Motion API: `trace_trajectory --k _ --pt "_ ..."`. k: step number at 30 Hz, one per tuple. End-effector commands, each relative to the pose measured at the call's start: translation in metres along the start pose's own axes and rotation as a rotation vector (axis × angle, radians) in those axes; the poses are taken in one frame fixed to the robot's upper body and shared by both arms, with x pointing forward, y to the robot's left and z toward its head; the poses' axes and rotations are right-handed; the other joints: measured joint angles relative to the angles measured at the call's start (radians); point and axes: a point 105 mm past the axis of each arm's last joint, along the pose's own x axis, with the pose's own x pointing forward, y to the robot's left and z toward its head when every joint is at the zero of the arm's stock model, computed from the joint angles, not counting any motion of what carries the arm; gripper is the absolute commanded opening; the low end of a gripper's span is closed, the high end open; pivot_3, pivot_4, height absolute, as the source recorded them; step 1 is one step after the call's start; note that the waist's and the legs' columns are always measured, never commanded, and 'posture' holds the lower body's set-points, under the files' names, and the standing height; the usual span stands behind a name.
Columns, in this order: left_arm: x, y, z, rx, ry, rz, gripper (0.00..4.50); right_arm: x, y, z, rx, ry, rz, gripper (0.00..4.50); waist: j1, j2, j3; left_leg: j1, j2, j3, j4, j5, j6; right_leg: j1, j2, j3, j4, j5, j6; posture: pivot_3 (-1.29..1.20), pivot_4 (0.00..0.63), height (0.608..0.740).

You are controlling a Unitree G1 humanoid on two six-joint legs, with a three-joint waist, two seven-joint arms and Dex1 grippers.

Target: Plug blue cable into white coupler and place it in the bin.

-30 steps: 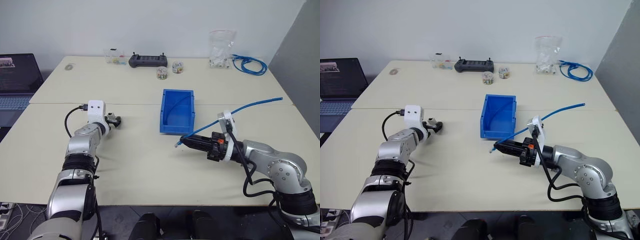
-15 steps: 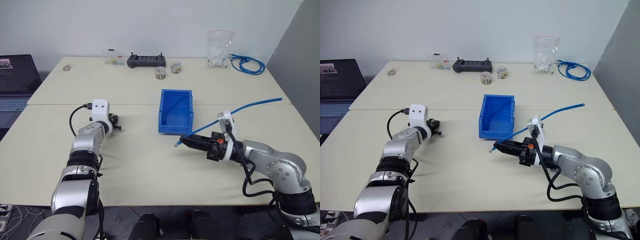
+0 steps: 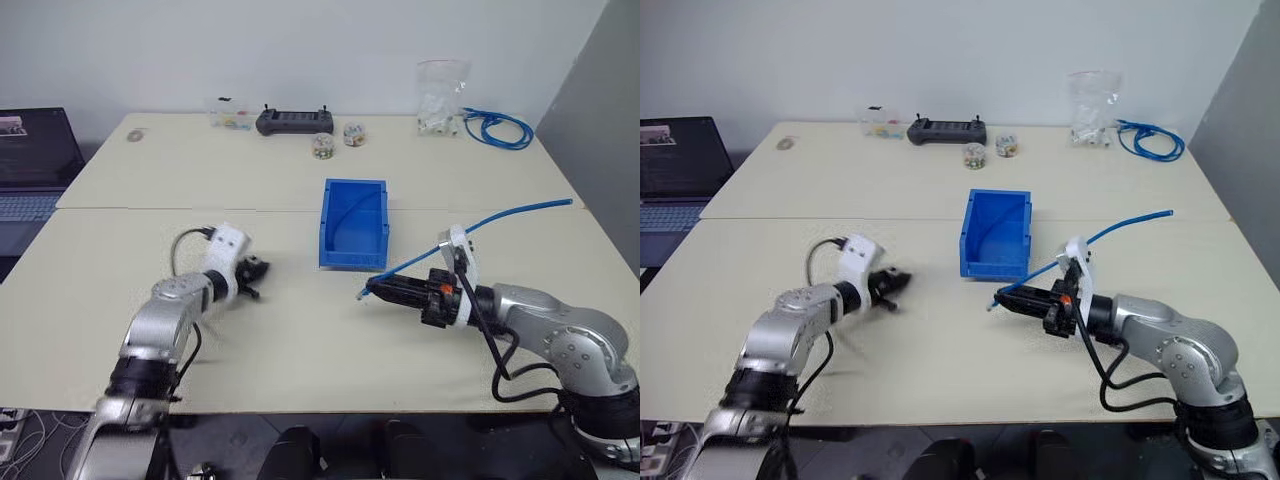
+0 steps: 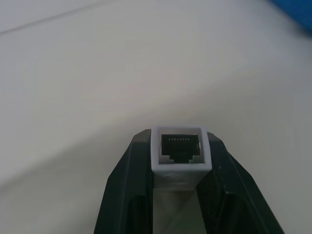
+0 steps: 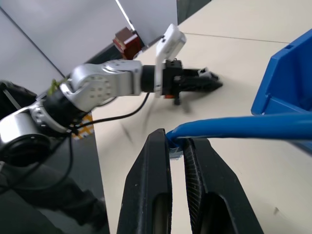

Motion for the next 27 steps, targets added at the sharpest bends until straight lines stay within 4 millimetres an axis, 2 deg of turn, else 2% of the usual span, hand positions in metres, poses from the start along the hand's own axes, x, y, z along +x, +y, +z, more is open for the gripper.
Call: trace_trajectory --k 1,5,12,16,23,27 --pt "-0.004 -0.067 0.004 0.192 0.060 -0.375 0.81 -0.002 0.015 -0.001 -0.129 0.038 0.039 0.09 0.002 0.000 0.000 0.000 0.000 0.000 0.000 0.000 0.000 0.000 0.000 0.000 0.000 0.000 0.000 0.00 0.150 0.740" --pt "-0.003 -0.083 0.002 0.308 0.114 -0.510 0.81 0.000 0.018 -0.009 -0.181 0.073 0.053 0.09 0.003 0.000 0.000 0.000 0.001 0.001 0.000 0.000 0.000 0.000 0.002 0.000 0.000 -0.003 0.004 0.00 0.150 0.740" --pt "0.008 -0.083 -0.008 0.423 0.173 -0.577 0.81 0.012 0.013 -0.013 -0.310 0.109 0.069 0.09 0.002 0.000 0.000 0.000 0.002 0.001 0.000 0.000 0.000 0.000 0.002 0.000 0.000 -0.003 0.004 0.00 0.150 0.740" --pt "0.009 -0.084 -0.011 0.439 0.181 -0.595 0.81 0.027 0.008 -0.014 -0.378 0.122 0.091 0.09 0.002 0.000 0.000 0.001 0.001 0.001 0.000 0.000 0.000 0.000 0.002 0.000 0.000 -0.003 0.004 0.00 0.150 0.740" --pt "0.008 -0.085 -0.016 0.440 0.200 -0.615 0.81 0.068 -0.004 -0.016 -0.515 0.164 0.149 0.09 -0.003 0.000 0.000 0.001 0.001 0.001 0.000 0.000 0.000 0.000 0.002 0.000 0.001 -0.002 0.004 0.00 0.150 0.740" --pt "0.008 -0.084 -0.015 0.441 0.201 -0.618 0.81 0.078 -0.004 -0.017 -0.557 0.182 0.178 0.09 -0.003 0.000 0.000 0.001 0.001 0.000 0.000 0.000 0.000 0.000 0.002 0.000 0.001 0.000 0.000 0.00 0.150 0.740"
